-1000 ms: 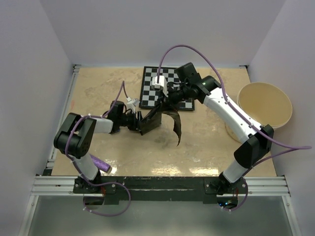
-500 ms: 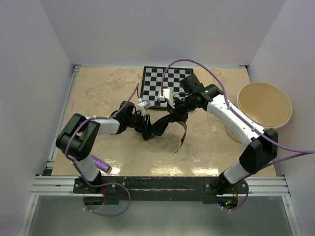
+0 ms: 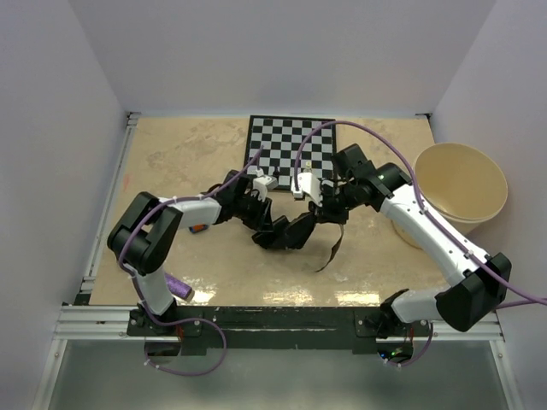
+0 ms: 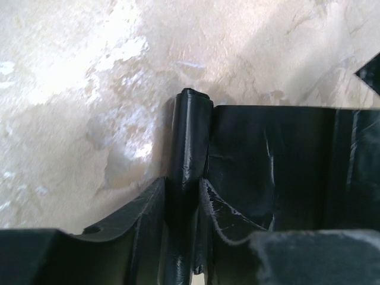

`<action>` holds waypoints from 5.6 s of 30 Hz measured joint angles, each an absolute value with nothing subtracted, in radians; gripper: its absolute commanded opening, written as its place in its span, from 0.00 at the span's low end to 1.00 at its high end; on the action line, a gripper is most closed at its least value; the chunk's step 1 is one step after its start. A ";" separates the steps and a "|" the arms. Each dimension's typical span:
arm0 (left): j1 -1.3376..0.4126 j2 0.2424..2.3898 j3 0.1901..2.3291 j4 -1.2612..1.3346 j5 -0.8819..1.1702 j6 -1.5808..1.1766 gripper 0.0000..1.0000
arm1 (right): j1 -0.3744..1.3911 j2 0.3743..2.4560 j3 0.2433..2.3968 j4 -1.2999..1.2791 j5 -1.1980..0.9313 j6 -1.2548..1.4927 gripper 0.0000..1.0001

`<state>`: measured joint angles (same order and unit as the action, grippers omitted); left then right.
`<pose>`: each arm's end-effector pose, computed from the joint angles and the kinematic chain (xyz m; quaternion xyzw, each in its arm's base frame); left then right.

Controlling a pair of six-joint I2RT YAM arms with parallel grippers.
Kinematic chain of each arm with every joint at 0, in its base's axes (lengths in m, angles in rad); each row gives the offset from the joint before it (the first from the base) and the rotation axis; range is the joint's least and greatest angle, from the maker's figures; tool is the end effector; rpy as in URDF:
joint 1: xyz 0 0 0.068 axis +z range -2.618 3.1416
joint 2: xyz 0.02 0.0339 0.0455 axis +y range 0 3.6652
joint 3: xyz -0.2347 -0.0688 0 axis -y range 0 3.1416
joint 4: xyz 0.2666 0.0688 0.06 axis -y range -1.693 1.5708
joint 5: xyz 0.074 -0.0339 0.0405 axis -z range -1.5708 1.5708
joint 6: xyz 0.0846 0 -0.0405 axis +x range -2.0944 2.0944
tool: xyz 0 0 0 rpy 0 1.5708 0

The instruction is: Put the trash bags into the trash bin

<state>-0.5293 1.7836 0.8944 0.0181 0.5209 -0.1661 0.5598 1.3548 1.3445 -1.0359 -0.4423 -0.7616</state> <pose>0.3059 -0.2277 0.0609 0.2508 0.8769 -0.3403 0.2289 0.2454 0.1965 0.2698 -0.6232 0.7091 0.1853 0.2730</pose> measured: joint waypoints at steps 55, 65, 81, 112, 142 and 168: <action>-0.321 1.370 1.237 -0.352 0.656 0.091 0.00 | 0.472 1.743 1.458 -0.141 -1.001 -0.199 0.79; -0.321 1.367 1.237 -0.388 0.707 0.153 0.00 | 0.477 1.750 1.536 -0.115 -1.071 -0.163 0.52; -0.322 1.366 1.256 -0.432 0.745 0.233 0.45 | 0.498 1.802 1.573 -0.161 -1.117 -0.183 0.00; -0.326 1.515 1.464 -0.671 0.838 0.447 0.00 | 0.488 1.788 1.615 -0.241 -1.032 -0.254 0.61; -0.324 1.408 1.310 -0.378 0.825 0.068 0.00 | 0.481 1.795 1.575 -0.270 -0.989 -0.274 0.24; -0.096 1.556 1.179 -0.139 0.961 -0.453 0.00 | 0.684 1.570 1.457 -0.310 -0.669 -0.652 0.00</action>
<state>-0.0963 1.5558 1.1786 -0.1387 0.9611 -0.4530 0.6838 1.5696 1.4567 -0.3103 -0.6689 -0.6518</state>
